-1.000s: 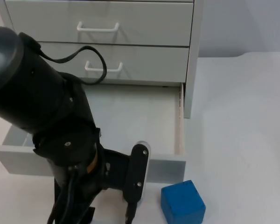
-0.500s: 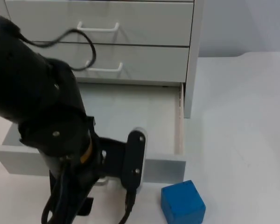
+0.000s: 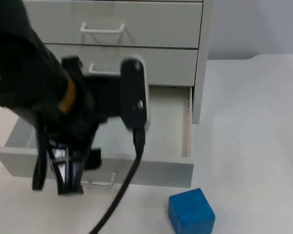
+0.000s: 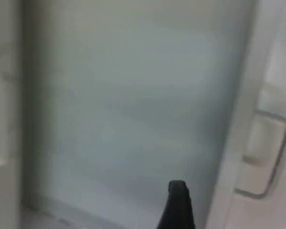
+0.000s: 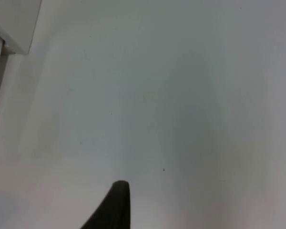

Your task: Open the drawer with the left hand, place the block into the drawer with the right hand, then close the drawer with the left hand.

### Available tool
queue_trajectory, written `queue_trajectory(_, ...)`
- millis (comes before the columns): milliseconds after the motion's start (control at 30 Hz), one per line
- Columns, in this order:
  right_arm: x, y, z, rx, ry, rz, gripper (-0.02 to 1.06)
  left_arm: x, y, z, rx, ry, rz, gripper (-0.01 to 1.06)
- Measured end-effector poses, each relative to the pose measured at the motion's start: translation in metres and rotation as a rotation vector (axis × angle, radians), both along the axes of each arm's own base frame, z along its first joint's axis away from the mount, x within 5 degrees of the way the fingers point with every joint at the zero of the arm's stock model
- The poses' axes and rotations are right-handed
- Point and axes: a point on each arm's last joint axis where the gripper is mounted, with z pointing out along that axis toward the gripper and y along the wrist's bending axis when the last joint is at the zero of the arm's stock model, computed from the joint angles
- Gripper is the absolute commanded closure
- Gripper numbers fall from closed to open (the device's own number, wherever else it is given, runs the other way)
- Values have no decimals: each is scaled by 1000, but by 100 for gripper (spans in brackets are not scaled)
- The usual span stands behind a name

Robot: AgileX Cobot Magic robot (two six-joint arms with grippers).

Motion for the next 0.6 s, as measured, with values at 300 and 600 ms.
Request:
queue_trajectory(300, 0, 0, 0, 0, 2, 0, -1, -22, 19, 66, -306, -100, 177, 41)
queue_trajectory(600, 0, 0, 0, 0, 4, 0, -1, -22, 89, 109, -533, -207, 585, 41)
